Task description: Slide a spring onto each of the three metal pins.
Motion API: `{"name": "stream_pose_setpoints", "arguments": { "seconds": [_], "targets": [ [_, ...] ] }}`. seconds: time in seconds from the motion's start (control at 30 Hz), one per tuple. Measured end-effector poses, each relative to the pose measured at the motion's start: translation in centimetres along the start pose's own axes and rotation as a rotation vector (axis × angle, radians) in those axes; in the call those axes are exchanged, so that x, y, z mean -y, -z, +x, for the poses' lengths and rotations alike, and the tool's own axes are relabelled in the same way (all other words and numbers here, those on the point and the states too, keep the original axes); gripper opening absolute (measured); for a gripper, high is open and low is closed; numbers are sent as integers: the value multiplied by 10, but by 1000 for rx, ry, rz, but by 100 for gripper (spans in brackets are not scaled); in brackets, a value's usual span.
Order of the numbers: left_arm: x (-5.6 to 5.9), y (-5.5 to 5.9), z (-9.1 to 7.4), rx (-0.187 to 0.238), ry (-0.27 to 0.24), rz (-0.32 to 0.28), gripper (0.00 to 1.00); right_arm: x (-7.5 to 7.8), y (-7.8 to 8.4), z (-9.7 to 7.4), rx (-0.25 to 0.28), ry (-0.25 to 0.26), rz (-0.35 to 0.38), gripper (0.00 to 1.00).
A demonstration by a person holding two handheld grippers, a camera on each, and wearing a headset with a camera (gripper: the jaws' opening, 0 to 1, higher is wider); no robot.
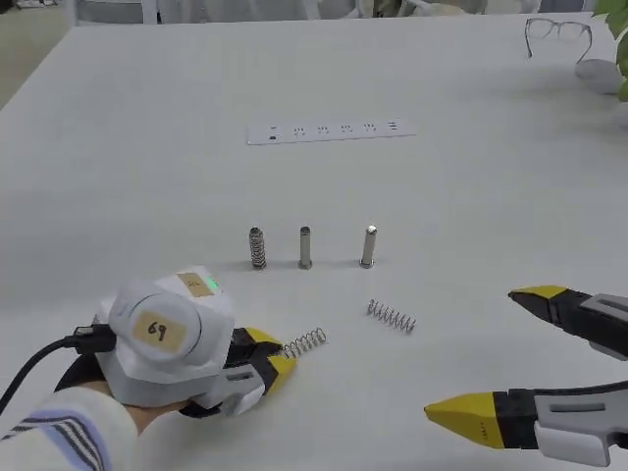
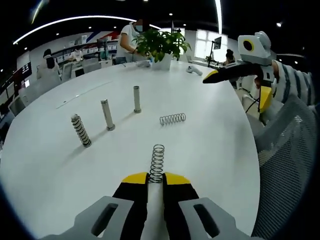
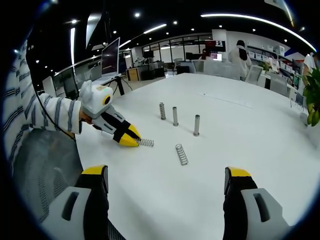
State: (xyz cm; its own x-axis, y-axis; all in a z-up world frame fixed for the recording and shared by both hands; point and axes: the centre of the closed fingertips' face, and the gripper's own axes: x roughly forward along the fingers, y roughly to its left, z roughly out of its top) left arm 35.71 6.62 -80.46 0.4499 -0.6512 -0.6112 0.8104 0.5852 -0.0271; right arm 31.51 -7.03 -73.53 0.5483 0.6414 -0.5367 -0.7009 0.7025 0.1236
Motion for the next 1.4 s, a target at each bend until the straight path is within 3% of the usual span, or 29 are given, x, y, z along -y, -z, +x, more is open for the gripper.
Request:
{"name": "stream_pose_setpoints", "arguments": {
  "seconds": [0.47,0.57,0.77,1.4],
  "targets": [
    [1,0,1,8,-1,-18,2,2,3,-1,-14,1,-9,94],
    [2,-1,1,17,7,-83,2,4,5,-2,-17,6,-5,94],
    [3,-2,0,20,11,-45,2,6,4,-4,-14,10,-3,94],
    [-3,-19,-24,80,35,-49,2,2,-6,-5,-6,0,-32,92]
  ]
}}
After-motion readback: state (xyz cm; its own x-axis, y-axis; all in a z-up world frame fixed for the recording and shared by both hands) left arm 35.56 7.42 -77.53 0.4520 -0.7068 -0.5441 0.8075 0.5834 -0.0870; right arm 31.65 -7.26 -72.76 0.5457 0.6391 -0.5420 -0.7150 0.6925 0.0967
